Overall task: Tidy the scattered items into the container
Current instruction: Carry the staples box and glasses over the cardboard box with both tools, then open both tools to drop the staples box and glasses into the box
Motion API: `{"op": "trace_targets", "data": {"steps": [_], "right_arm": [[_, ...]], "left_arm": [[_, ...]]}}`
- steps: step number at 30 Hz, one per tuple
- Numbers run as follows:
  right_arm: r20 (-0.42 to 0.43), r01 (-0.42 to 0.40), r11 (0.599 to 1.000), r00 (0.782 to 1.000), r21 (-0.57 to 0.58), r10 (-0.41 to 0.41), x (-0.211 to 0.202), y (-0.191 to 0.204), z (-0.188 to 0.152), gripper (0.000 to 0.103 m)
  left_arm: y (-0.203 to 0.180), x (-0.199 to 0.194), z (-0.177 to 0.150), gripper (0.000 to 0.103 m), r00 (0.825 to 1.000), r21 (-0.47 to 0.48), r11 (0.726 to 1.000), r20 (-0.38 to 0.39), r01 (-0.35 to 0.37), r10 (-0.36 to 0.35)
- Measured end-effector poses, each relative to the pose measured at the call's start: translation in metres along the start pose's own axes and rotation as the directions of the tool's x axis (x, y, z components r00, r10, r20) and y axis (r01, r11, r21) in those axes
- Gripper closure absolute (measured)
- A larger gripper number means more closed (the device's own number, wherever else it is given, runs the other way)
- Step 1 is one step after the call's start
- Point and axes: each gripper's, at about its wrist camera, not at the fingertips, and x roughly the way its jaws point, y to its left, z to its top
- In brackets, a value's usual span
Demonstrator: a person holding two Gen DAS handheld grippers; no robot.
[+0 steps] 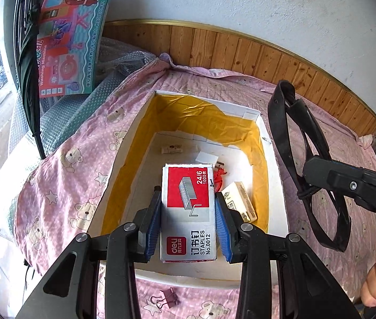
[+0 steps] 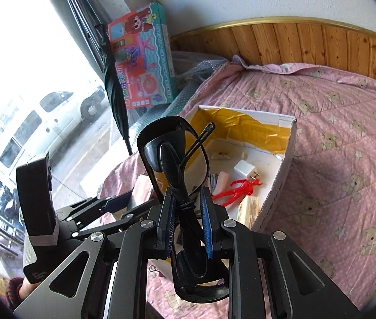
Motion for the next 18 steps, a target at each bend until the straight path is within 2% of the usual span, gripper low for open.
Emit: {"op": "trace_targets", "data": {"steps": [8,13,18], "right_arm": [[-0.029,-0.014,0.998,0.999,0.067,0.016,0.025,-0.023,0.022,0.084],[-0.047,-0.009,0.994,0.999,0.108,0.014,0.04,-0.039,0.033,0.084],[-0.075,-0.01,0.99,0.997,0.14,0.021,0.055,-0.047,0.039,0.084]], "left_arm": [[0.005,0.02,0.002,0.064,0.999,-0.01,1.0,-0.038,0.005,-0.005],[0.004,0.03,0.001,0.064,0.992,-0.032,0.995,-0.084,0.09,-0.092],[-0.001,0.033,0.009,0.064,0.997,0.01,0.999,-0.064,0.052,-0.051]]}}
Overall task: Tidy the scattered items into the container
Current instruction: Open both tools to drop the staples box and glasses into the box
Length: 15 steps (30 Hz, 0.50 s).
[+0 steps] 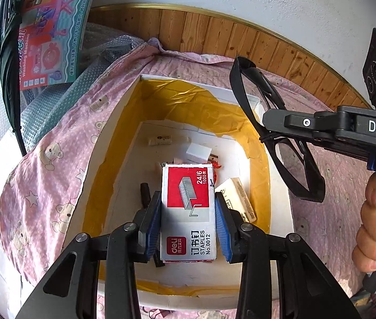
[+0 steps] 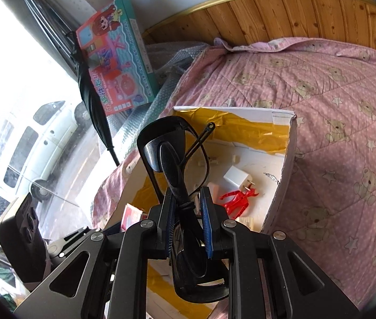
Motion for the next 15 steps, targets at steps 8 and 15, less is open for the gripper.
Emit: {"op": "trace_targets", "data": {"steps": [8,15], "right_arm": [[-0.033,-0.005,1.0,0.999,0.016,0.006,0.013,0.007,-0.026,0.084],[-0.044,0.021,0.998,0.999,0.06,-0.019,0.019,0.001,-0.034,0.084]], "left_arm": [[0.018,0.006,0.046,0.064,0.999,0.015,0.999,0.036,-0.042,0.041],[0.025,0.031,0.063,0.064,0.999,-0.002,0.999,-0.006,-0.037,0.037]]}}
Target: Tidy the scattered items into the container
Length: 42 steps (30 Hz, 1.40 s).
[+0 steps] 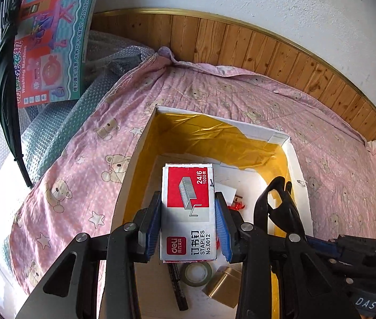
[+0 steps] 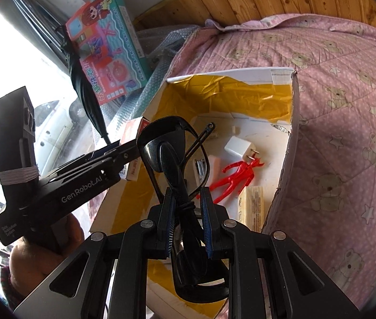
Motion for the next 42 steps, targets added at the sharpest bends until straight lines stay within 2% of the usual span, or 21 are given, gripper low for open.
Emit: {"op": "trace_targets", "data": {"steps": [6,11,13,14,19,22,26,31,32,34,36,37,42], "right_arm": [[0.018,0.036,0.999,0.999,-0.037,-0.035,0.005,-0.001,0.025,0.084],[0.027,0.119,0.971,0.993,-0.207,-0.116,0.018,0.0,0.051,0.084],[0.036,0.173,0.943,0.985,-0.284,-0.17,0.024,0.001,0.059,0.084],[0.039,0.176,0.936,0.984,-0.305,-0.172,0.025,0.001,0.063,0.084],[0.013,0.123,0.902,0.991,-0.413,-0.13,0.038,0.005,0.083,0.084],[0.01,0.134,0.866,0.989,-0.481,-0.148,0.047,0.009,0.088,0.083],[0.017,0.165,0.835,0.983,-0.525,-0.183,0.058,0.008,0.09,0.083],[0.028,0.189,0.821,0.978,-0.539,-0.207,0.069,0.002,0.09,0.078],[0.041,0.204,0.819,0.975,-0.536,-0.216,0.069,0.0,0.09,0.078],[0.066,0.228,0.828,0.972,-0.513,-0.227,0.068,-0.005,0.091,0.066],[0.08,0.235,0.842,0.971,-0.485,-0.225,0.062,-0.009,0.092,0.065],[0.08,0.232,0.849,0.972,-0.475,-0.22,0.059,-0.01,0.092,0.065],[0.078,0.18,0.884,0.984,-0.43,-0.163,0.036,-0.007,0.085,0.065]], "left_arm": [[-0.003,0.0,-0.037,0.064,0.997,0.037,0.999,-0.069,0.03,-0.027],[-0.003,0.005,-0.064,0.064,0.993,0.05,0.998,-0.115,0.023,-0.017],[-0.005,0.003,-0.067,0.064,0.994,0.064,0.998,-0.114,0.011,-0.004],[-0.005,0.002,-0.068,0.064,0.994,0.07,0.997,-0.113,0.007,0.001],[-0.005,0.001,-0.069,0.064,0.994,0.098,0.995,-0.113,-0.005,0.016],[-0.003,0.003,-0.07,0.064,0.992,0.093,0.996,-0.125,0.004,0.008],[-0.005,0.004,-0.072,0.064,0.991,0.092,0.996,-0.132,0.011,0.001],[-0.005,0.008,-0.072,0.064,0.99,0.084,0.996,-0.139,0.008,0.004],[-0.006,0.008,-0.071,0.064,0.99,0.083,0.997,-0.137,0.002,0.009],[-0.005,0.009,-0.07,0.061,0.991,0.075,0.997,-0.129,-0.021,0.03],[-0.003,0.009,-0.069,0.04,0.99,0.065,0.997,-0.132,-0.033,0.041],[-0.002,0.008,-0.069,0.038,0.991,0.057,0.997,-0.125,-0.042,0.048],[0.004,-0.001,-0.072,0.038,0.992,0.039,0.998,-0.114,-0.043,0.047]]}}
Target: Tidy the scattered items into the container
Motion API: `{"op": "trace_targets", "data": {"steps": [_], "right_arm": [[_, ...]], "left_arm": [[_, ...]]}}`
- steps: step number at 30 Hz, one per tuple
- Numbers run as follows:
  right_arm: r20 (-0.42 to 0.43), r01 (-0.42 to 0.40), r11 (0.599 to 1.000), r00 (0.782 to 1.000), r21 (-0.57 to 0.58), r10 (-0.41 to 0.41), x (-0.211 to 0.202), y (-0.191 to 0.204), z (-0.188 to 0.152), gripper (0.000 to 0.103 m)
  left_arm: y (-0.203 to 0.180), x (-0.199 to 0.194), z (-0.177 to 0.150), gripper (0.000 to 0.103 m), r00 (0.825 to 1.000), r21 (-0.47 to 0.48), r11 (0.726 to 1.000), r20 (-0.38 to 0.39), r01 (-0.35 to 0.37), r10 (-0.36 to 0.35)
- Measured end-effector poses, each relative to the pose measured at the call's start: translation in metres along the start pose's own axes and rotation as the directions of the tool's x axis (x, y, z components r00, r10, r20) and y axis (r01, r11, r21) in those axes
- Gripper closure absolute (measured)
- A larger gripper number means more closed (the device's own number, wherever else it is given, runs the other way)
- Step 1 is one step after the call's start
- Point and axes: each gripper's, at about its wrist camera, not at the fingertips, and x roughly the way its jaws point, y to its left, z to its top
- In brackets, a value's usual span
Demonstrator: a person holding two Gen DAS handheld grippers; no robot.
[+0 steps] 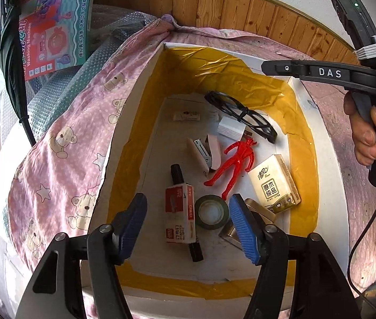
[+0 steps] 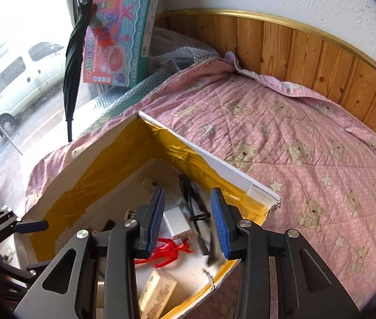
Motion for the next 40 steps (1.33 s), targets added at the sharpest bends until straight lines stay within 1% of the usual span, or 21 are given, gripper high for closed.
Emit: {"op": "trace_targets", "data": {"steps": [3,6,14,19,21,23,24,25,28,32,37,40], "right_arm": [[-0.004,-0.031,0.999,1.0,0.007,0.031,-0.013,0.009,-0.005,0.065],[-0.014,-0.044,0.999,0.999,0.005,0.044,-0.025,0.02,-0.015,0.065],[-0.05,-0.044,0.998,0.998,-0.041,0.042,-0.058,0.05,-0.05,0.065],[-0.093,0.0,0.994,0.996,-0.108,-0.01,-0.079,0.07,-0.074,0.065],[-0.126,0.032,0.986,0.991,-0.164,-0.053,-0.084,0.081,-0.085,0.065],[-0.16,0.034,0.977,0.985,-0.212,-0.069,-0.089,0.092,-0.095,0.065],[-0.169,0.039,0.973,0.982,-0.228,-0.079,-0.091,0.095,-0.1,0.063],[-0.177,0.041,0.971,0.981,-0.235,-0.085,-0.094,0.099,-0.105,0.061],[-0.21,0.022,0.976,0.975,-0.217,-0.068,-0.098,0.104,-0.116,0.06],[-0.218,0.009,0.978,0.974,-0.209,-0.055,-0.104,0.112,-0.121,0.06],[-0.211,-0.014,0.975,0.977,-0.22,-0.034,-0.112,0.125,-0.121,0.059],[-0.202,-0.006,0.972,0.979,-0.235,-0.042,-0.117,0.132,-0.121,0.059]], "left_arm": [[0.0,-0.006,-0.004,0.037,1.0,-0.004,1.0,0.005,-0.002,0.002],[-0.002,-0.016,-0.007,0.038,1.0,-0.007,1.0,0.018,-0.005,0.005],[-0.011,-0.053,-0.022,0.037,0.998,-0.012,1.0,0.064,-0.002,0.002],[-0.019,-0.074,-0.035,0.037,0.996,-0.007,1.0,0.087,0.001,0.0],[-0.022,-0.083,-0.039,0.037,0.995,-0.011,1.0,0.097,0.005,-0.004],[-0.025,-0.093,-0.045,0.037,0.994,-0.011,1.0,0.107,0.009,-0.008],[-0.027,-0.098,-0.048,0.037,0.993,-0.009,1.0,0.114,0.011,-0.01],[-0.029,-0.103,-0.051,0.037,0.993,-0.005,1.0,0.12,0.013,-0.013],[-0.037,-0.119,-0.059,0.036,0.99,0.01,1.0,0.138,0.021,-0.022],[-0.046,-0.138,-0.068,0.036,0.986,0.019,0.999,0.165,0.033,-0.036],[-0.053,-0.152,-0.077,0.036,0.983,0.028,0.999,0.18,0.042,-0.046],[-0.054,-0.157,-0.081,0.036,0.981,0.026,0.999,0.185,0.045,-0.049]]}}
